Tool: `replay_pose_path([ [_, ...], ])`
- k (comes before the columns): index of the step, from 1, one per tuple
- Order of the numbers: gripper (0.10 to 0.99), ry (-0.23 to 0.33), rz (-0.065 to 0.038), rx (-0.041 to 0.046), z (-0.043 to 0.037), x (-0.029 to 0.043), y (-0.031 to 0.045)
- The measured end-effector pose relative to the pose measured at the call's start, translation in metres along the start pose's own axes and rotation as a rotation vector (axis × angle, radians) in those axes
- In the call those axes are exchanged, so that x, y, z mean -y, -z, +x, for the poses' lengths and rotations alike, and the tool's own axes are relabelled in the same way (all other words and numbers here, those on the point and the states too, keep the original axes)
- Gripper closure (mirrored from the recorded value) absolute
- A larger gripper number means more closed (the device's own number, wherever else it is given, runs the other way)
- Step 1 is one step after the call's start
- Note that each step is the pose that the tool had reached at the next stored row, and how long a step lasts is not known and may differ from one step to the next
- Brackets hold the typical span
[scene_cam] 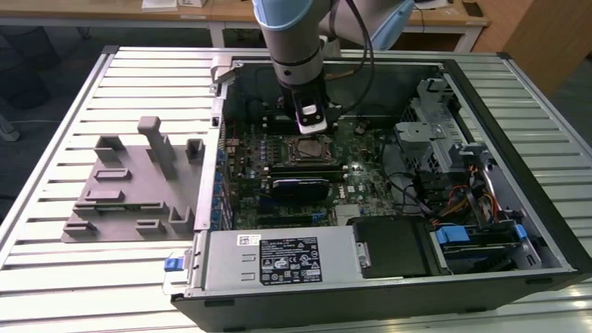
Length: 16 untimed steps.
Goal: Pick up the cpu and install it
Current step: 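Install the first cpu locking lever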
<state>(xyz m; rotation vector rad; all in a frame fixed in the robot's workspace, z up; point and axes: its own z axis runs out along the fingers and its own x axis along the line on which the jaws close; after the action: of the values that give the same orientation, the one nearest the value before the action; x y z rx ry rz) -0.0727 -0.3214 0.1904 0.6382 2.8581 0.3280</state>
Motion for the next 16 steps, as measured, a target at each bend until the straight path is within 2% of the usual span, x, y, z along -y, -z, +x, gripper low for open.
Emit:
replay_pose_path([
  [1, 0.980, -0.001, -0.005, -0.0025, -0.0001, 0.0002, 0.0000],
  [2, 0.980, -0.002, -0.006, -0.0028, -0.0001, 0.0002, 0.0001],
  [5, 0.980, -0.002, -0.006, -0.0028, -0.0004, -0.0003, 0.0021],
  [12, 0.980, -0.003, -0.006, -0.0025, -0.0022, -0.0036, 0.0144],
  [16, 0.980, -0.003, -0.006, -0.0025, -0.0023, -0.0037, 0.0146],
])
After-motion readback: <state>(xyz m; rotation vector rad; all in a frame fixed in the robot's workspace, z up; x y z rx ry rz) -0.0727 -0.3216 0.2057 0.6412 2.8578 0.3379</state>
